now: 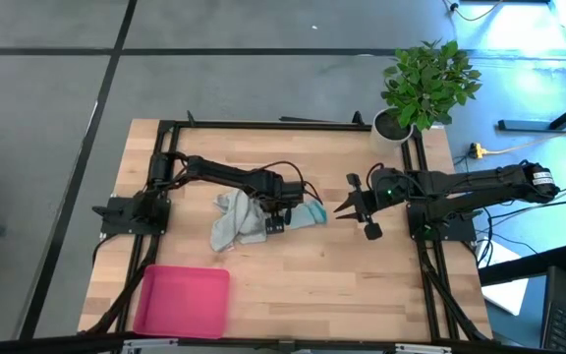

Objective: Roll microfiber towels into tight, uniform cylinder then place into a basket
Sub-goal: Roll the blue towel, then put the rolled blue towel into the red bin

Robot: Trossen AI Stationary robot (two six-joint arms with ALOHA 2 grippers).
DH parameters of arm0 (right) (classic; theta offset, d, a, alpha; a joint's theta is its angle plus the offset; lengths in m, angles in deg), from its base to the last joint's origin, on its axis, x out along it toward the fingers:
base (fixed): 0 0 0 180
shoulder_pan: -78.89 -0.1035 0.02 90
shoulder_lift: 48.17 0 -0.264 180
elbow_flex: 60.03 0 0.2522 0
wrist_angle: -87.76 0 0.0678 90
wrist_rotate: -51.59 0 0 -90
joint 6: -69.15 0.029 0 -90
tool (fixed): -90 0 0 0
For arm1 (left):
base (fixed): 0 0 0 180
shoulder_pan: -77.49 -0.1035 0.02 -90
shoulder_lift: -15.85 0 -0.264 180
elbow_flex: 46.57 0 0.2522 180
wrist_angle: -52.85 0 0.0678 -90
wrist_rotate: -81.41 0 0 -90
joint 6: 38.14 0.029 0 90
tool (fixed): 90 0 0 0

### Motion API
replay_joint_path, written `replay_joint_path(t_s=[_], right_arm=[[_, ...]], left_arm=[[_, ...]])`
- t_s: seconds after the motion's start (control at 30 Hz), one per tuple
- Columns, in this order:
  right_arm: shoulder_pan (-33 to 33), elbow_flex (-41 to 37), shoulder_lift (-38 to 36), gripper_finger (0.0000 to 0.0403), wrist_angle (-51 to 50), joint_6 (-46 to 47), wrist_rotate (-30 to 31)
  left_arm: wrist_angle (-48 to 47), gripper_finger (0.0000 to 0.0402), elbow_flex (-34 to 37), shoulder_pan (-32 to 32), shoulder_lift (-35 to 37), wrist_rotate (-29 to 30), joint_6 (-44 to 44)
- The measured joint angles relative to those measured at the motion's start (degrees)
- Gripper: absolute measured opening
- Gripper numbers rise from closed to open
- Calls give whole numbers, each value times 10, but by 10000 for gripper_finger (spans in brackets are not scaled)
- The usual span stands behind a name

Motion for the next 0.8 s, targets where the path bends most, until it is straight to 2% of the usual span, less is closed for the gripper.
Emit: replay_joint_path(t_s=[0.17, 0.27, 0.4, 0.53, 0.7, 0.8], right_arm=[[0, 0, 0, 84, 0, 0, 0], [0, 0, 0, 84, -1, 0, 0], [0, 0, 0, 84, -3, 0, 0], [0, 0, 0, 84, 0, 0, 0], [0, 0, 0, 84, 2, 0, 0], [0, 0, 0, 84, 2, 0, 0]], left_arm=[[-13, 364, -6, -6, 13, 2, 0], [-49, 393, -19, -6, 22, 23, 2], [-90, 395, -47, -6, 30, 34, 4], [-89, 399, -70, 2, 41, 36, 6], [-63, 399, -83, 40, 41, 71, 24], [-16, 400, -78, 61, 41, 91, 30]])
